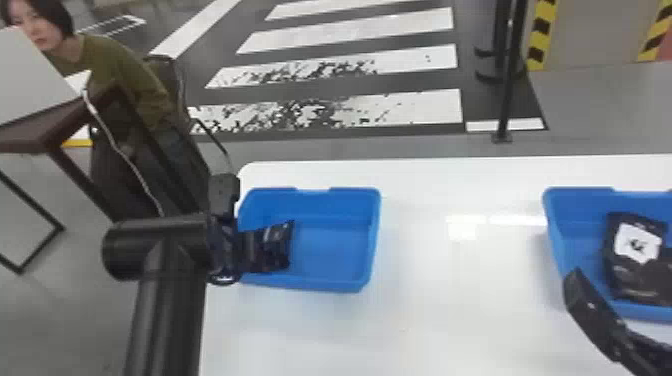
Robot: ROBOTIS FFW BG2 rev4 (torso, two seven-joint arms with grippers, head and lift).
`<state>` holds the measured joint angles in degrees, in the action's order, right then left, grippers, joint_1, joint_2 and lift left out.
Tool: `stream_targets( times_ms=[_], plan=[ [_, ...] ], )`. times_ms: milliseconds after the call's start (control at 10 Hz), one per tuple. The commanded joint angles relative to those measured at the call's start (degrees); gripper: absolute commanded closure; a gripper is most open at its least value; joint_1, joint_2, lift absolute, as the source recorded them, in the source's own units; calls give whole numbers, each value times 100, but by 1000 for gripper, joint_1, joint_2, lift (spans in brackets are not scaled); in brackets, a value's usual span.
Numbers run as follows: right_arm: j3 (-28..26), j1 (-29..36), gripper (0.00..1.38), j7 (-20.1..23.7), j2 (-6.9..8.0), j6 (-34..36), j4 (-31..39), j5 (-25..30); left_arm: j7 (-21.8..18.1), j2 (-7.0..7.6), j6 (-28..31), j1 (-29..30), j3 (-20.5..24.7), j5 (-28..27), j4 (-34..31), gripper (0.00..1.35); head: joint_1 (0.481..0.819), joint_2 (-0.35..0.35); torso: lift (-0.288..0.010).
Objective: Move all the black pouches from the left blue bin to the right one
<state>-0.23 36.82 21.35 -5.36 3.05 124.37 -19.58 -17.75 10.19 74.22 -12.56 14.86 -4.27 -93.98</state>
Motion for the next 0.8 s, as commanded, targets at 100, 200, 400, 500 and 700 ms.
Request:
stream_targets(
  times_ms=[100, 200, 400, 500, 700],
  plan=[
    [0, 2, 144, 0, 0, 46, -12, -65, -281, 44, -363, 271, -138, -144, -467, 1207, 695, 289, -140],
    [0, -12, 144, 0, 0, 60, -12, -76, -281, 62, -433, 623, -230, -19, -1184, 1207, 695, 285, -140],
    [23, -96, 144, 18, 0, 74, -12, -99, -281, 123, -546, 1298, -412, 644, -2379, 1207, 695, 264, -140],
    [160, -195, 144, 18, -53, 88, -55, -225, -281, 176, -644, 1621, -607, 1044, -2913, 1207, 695, 232, -140],
    [446, -561, 144, 18, -149, 102, -322, -579, -290, 194, -883, 2240, -1029, 1730, -3715, 1207, 695, 165, -140]
  ],
)
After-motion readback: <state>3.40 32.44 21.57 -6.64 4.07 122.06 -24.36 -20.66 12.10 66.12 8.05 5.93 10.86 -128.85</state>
